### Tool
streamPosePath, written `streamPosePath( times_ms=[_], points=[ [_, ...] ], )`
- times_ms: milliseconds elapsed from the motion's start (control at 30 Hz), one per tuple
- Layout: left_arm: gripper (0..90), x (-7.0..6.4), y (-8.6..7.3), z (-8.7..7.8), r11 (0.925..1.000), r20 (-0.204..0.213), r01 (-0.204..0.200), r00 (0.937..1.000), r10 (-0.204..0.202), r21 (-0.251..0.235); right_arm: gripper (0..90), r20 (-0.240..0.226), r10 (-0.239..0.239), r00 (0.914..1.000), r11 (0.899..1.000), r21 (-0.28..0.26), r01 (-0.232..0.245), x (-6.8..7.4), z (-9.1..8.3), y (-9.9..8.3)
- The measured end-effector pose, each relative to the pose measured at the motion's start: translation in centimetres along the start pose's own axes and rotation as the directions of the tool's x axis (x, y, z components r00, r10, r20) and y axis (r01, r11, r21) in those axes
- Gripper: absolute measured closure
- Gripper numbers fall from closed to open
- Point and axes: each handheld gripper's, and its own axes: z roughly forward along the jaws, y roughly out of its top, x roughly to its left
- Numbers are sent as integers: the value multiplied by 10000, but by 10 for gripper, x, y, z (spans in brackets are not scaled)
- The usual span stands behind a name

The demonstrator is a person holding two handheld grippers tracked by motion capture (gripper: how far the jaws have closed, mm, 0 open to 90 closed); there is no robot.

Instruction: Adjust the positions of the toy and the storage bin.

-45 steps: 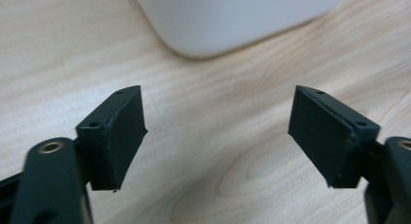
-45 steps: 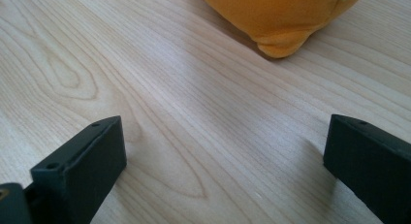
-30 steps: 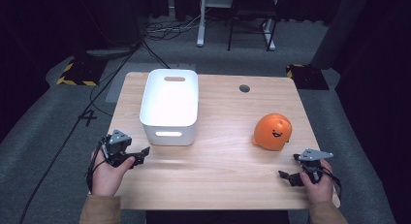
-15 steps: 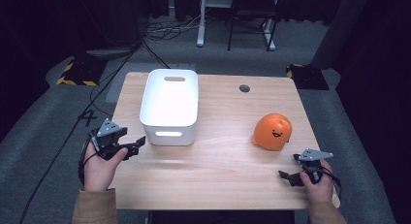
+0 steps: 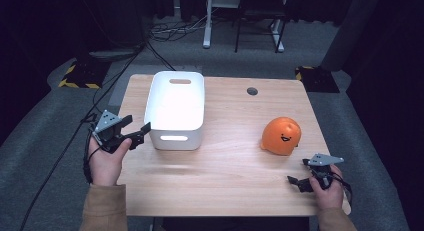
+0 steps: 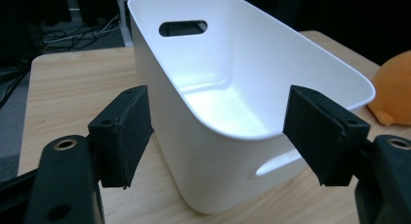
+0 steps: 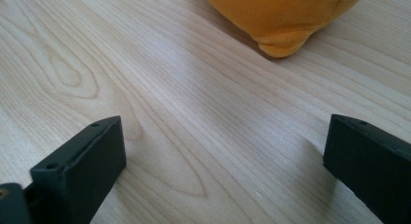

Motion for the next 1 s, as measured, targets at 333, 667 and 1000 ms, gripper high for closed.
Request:
streamPosePath(
  times_ms=[333,667,1000],
  points=[
    [329,11,-5,27,9998,-205,214,9996,-215,-49,17,-3,-5,10000,10000,-1,5,0,0,0],
    [371,18,-7,45,9991,-223,269,9994,-261,320,17,-2,4,10000,10000,0,-4,0,0,0],
    [422,13,-9,54,9987,185,190,9996,-199,475,17,3,16,10000,10000,5,-16,0,0,0]
  ],
)
